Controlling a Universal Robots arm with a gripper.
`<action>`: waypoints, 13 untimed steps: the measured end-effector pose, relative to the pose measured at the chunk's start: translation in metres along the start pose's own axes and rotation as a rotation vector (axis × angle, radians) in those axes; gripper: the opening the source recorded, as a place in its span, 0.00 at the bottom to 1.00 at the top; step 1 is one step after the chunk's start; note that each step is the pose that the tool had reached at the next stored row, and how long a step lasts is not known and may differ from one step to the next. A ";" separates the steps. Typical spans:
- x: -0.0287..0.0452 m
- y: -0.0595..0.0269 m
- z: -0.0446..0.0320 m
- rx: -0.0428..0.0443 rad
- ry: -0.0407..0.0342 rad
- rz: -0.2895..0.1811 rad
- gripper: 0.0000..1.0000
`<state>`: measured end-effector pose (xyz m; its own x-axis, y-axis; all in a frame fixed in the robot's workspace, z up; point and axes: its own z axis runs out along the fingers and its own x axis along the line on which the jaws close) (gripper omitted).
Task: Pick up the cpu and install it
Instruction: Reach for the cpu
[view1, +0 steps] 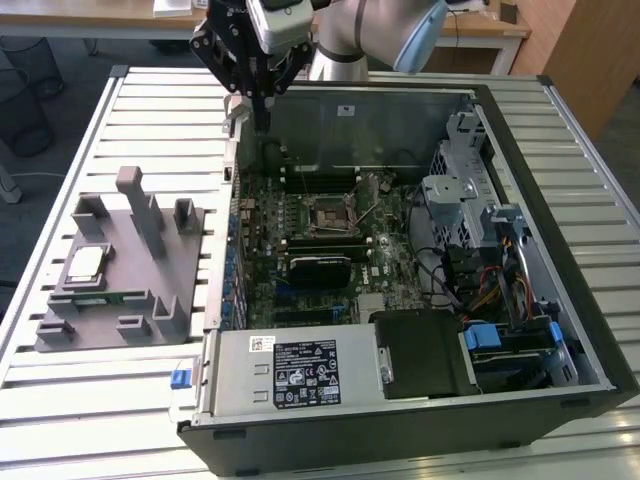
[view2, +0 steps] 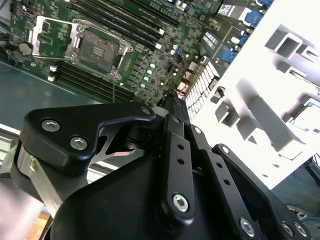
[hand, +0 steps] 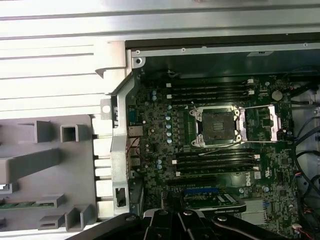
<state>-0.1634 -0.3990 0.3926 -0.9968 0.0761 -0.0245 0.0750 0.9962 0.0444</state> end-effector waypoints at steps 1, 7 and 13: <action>0.0018 -0.0001 0.0000 0.0000 0.0000 0.000 0.11; 0.0118 -0.0009 0.0000 0.0001 0.0005 0.000 0.11; 0.0215 -0.0016 0.0001 0.0002 0.0012 0.000 0.11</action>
<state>-0.1850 -0.3989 0.3919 -0.9968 0.0763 -0.0232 0.0752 0.9962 0.0442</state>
